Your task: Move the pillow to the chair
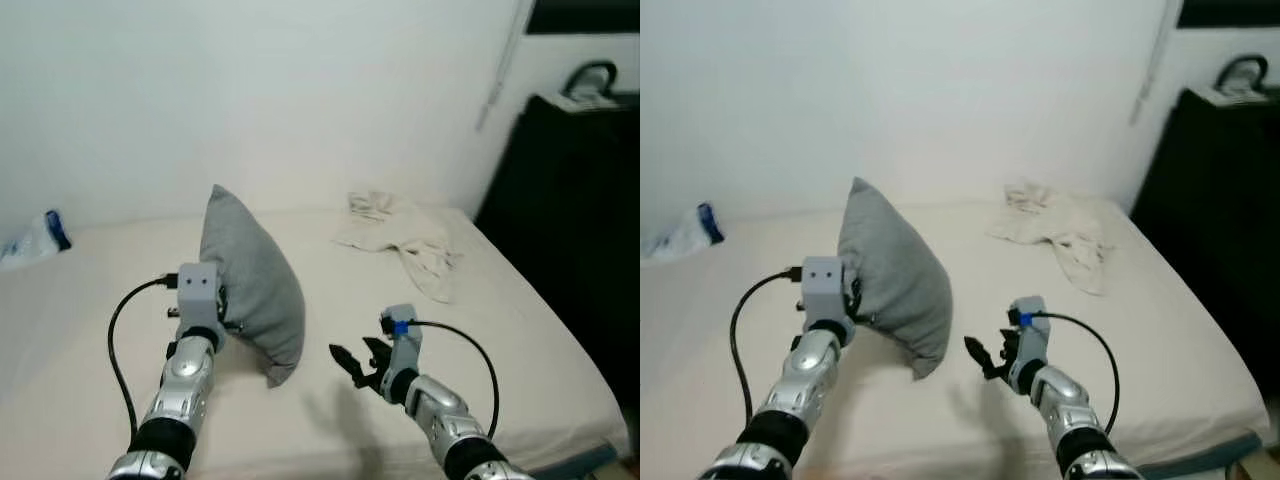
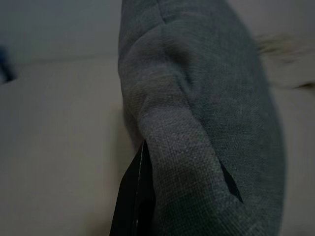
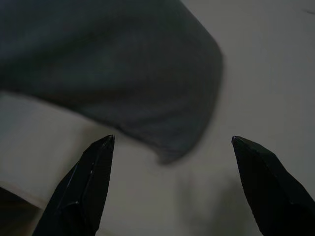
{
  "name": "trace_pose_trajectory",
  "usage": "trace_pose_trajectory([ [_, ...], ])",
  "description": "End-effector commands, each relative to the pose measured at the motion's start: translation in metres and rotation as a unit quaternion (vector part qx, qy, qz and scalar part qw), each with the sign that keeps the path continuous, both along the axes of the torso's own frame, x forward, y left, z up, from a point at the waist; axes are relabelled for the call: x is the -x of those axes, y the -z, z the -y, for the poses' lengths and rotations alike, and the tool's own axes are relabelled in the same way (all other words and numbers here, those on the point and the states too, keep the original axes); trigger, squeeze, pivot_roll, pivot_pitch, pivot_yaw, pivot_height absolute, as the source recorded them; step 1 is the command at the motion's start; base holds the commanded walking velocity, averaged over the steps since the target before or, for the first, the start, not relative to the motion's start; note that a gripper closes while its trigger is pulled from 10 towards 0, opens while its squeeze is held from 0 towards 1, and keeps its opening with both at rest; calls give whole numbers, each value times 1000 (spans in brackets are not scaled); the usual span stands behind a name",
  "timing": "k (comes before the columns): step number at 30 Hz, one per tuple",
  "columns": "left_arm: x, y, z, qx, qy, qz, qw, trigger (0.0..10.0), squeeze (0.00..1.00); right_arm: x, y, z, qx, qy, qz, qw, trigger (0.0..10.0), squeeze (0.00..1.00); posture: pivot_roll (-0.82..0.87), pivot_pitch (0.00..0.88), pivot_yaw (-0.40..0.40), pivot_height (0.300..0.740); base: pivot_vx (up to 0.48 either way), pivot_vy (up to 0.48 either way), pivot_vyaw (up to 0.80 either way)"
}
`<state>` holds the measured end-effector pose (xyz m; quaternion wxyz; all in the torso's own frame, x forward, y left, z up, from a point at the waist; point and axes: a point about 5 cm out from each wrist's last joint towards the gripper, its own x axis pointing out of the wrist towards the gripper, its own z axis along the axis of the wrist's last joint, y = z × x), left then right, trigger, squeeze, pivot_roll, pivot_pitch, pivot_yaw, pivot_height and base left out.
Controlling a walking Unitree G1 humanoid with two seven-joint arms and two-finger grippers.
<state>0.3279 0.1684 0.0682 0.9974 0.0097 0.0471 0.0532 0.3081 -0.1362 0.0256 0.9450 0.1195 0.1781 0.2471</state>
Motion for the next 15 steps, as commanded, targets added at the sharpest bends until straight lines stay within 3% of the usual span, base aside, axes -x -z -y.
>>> trace_pose_trajectory([
  [1,1,3,-2,-5,-7,-10,1000,10000,0,0,-3,-4,-17,-6,12,1000,10000,0,-18,0,-51,740,0,0,712],
  [7,-2,-4,-18,-22,-40,0,999,10000,0,-3,-10,-11,-40,-25,30,998,10000,0,-10,0,-56,740,0,0,714],
  [15,-2,-5,-20,-31,-47,1,998,10000,0,-2,-10,-13,-45,-30,33,998,10000,0,-8,0,-53,740,0,0,713],
])
